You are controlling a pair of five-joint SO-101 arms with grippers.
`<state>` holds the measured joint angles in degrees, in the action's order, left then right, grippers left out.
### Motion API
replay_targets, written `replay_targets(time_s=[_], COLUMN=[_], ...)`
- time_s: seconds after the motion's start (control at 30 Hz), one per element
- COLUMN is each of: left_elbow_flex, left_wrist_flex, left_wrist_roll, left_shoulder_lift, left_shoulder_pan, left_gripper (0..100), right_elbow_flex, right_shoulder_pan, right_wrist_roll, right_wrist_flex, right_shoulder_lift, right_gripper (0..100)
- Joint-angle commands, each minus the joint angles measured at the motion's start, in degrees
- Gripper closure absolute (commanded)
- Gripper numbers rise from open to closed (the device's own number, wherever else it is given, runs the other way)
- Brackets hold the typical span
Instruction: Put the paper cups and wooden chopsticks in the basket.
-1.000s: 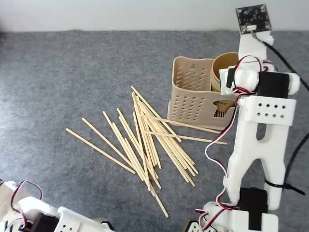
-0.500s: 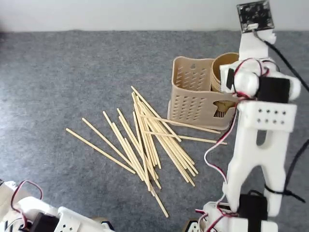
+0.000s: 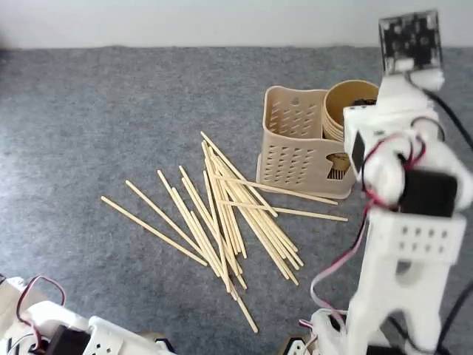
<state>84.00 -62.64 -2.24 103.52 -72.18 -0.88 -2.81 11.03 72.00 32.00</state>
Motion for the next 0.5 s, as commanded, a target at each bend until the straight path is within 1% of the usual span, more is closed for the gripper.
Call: replay_targets(time_s=[0.0,0.13,0.27,0.47], left_elbow_flex=[-0.40,-0.40,-0.40,-0.40], left_wrist_flex=[1.14,1.14,1.14,1.14], left_wrist_roll=[0.18,0.18,0.18,0.18], left_shoulder_lift=[0.70,0.70,0.70,0.70], left_shoulder_pan=[0.00,0.00,0.00,0.00], left_gripper=[98,98,98,98], right_elbow_flex=[14.68,35.25,52.22,68.40], right_shoulder_pan=[-0.66,-0.75,-1.10,-3.03], right_wrist_roll=[-0.70,-1.76,0.00,0.62], right_wrist_flex=[-12.97,-31.25,-48.75,-66.77], right_shoulder_lift=[12.79,22.55,26.86,27.12], right_gripper=[99.1,99.1,99.1,99.1])
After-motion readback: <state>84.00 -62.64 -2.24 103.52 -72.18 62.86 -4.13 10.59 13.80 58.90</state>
